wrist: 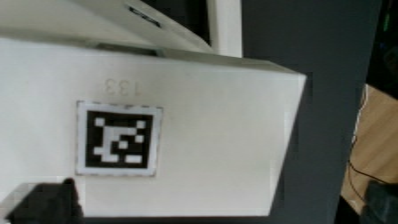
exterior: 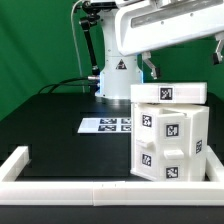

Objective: Assemble cabinet

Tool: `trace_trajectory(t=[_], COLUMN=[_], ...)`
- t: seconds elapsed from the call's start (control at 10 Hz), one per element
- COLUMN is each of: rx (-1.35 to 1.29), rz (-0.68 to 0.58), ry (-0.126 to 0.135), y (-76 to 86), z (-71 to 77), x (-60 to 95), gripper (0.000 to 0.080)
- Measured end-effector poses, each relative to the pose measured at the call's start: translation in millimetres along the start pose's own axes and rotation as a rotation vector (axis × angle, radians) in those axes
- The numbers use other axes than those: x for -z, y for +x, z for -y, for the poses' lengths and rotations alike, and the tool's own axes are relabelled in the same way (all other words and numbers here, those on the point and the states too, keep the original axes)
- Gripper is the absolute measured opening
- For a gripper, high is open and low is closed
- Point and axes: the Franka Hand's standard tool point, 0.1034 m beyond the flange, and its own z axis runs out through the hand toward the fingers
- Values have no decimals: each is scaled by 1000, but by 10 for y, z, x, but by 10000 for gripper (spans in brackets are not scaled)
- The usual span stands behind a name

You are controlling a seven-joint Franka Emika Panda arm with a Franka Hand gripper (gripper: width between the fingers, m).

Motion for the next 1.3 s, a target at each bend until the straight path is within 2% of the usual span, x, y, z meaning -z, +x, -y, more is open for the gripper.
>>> trace_trajectory(t=[0.5,0.7,0.9,1.3], rx=[642,909,1083,1328], rz=[16,62,105,132], ry=[-45,-67,-111,-118], y=[4,-1,31,34], z=[-88,-111,-108,-174], x=[-17,-55,-109,-105], gripper=[797,797,797,797])
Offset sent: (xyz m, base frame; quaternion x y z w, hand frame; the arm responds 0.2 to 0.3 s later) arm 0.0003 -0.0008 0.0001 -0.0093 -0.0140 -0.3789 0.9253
